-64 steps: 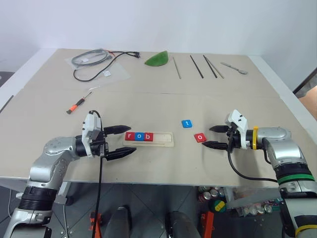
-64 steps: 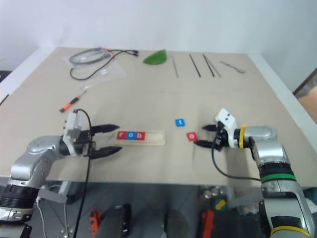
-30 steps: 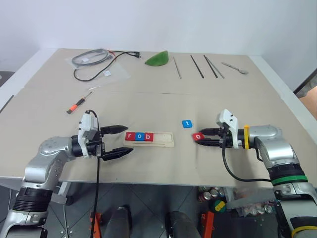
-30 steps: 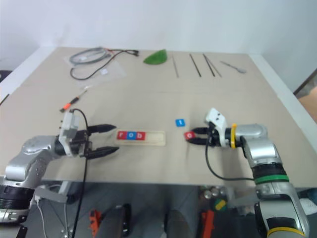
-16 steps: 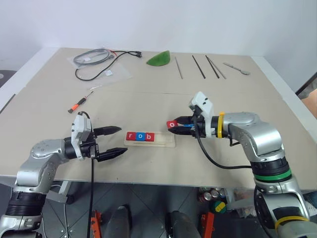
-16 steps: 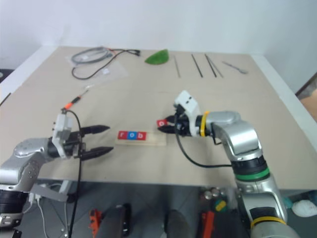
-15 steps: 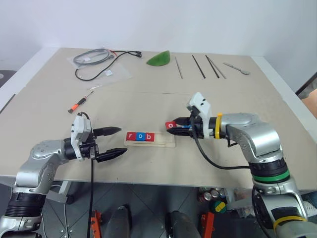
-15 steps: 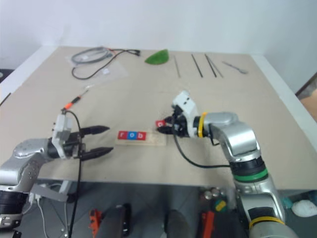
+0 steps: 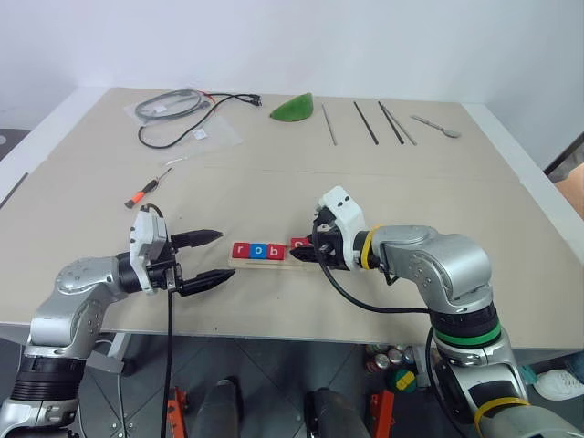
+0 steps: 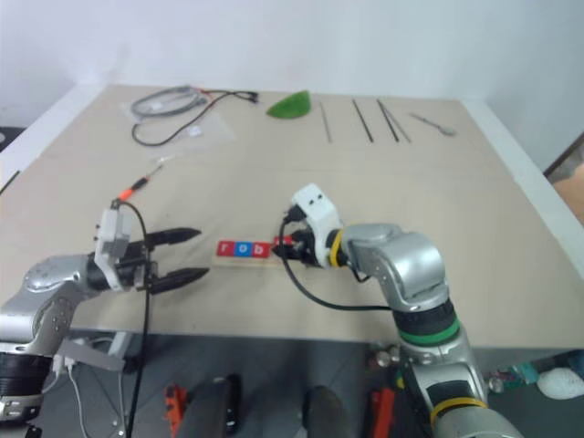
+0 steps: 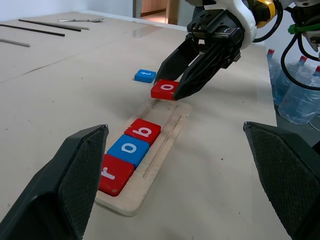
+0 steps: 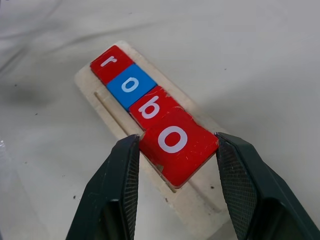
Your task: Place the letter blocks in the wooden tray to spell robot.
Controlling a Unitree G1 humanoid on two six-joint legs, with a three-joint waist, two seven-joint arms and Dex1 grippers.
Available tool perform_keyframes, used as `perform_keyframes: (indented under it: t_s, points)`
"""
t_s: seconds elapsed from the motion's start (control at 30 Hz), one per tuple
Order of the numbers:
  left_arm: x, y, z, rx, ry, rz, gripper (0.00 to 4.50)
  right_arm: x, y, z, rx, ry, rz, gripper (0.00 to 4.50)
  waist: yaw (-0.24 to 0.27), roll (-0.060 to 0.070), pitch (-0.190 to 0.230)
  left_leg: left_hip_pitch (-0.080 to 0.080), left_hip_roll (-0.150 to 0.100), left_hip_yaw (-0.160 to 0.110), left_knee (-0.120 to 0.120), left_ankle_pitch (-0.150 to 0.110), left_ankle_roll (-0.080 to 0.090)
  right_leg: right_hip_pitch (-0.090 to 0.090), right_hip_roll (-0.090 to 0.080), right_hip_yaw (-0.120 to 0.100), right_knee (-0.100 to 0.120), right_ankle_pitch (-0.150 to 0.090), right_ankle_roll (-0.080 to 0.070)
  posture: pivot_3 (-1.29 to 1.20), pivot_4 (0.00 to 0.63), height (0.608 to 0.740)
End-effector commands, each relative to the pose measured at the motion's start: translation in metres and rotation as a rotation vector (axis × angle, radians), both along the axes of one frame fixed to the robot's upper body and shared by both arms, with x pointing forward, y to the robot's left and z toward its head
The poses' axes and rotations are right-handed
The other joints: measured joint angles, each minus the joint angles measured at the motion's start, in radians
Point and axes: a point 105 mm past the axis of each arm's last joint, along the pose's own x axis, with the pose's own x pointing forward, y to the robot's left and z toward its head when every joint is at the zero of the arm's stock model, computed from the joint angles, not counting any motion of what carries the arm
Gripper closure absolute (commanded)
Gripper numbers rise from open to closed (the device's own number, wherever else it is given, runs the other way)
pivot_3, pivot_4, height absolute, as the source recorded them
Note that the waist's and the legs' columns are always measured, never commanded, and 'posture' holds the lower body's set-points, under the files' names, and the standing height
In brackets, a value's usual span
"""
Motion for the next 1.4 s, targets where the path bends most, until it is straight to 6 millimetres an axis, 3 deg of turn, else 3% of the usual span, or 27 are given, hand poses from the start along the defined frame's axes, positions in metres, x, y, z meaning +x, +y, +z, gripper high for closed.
perform_keyframes:
  t_s: [0.03,0.8,1.4]
  points:
    - [-0.001,-0.004,0.008,0.001,-0.048,-0.018,0.0,-0.003,0.004,0.006,-0.024,-0.079,0.02,2.79,0.0,0.0,0.0,0.0,0.0,0.0,0.0,0.0,0.0,0.0,0.0,0.0,0.0,0.0,0.0,0.0,0.15,0.74]
    - [-0.003,-0.008,0.005,-0.011,-0.036,-0.026,0.0,0.017,0.017,-0.009,-0.087,-0.144,0.023,2.79,-0.002,0.0,0.0,0.0,0.011,0.001,-0.001,0.0,0.0,-0.002,0.011,0.0,0.0,0.0,-0.001,0.0,0.15,0.74]
    - [-0.005,-0.005,0.006,-0.025,-0.031,-0.002,0.0,0.015,0.03,-0.011,-0.082,-0.138,0.075,2.79,-0.002,0.0,0.0,0.0,0.011,0.001,-0.001,0.0,0.0,-0.003,0.011,0.0,0.0,0.0,-0.002,0.0,0.15,0.74]
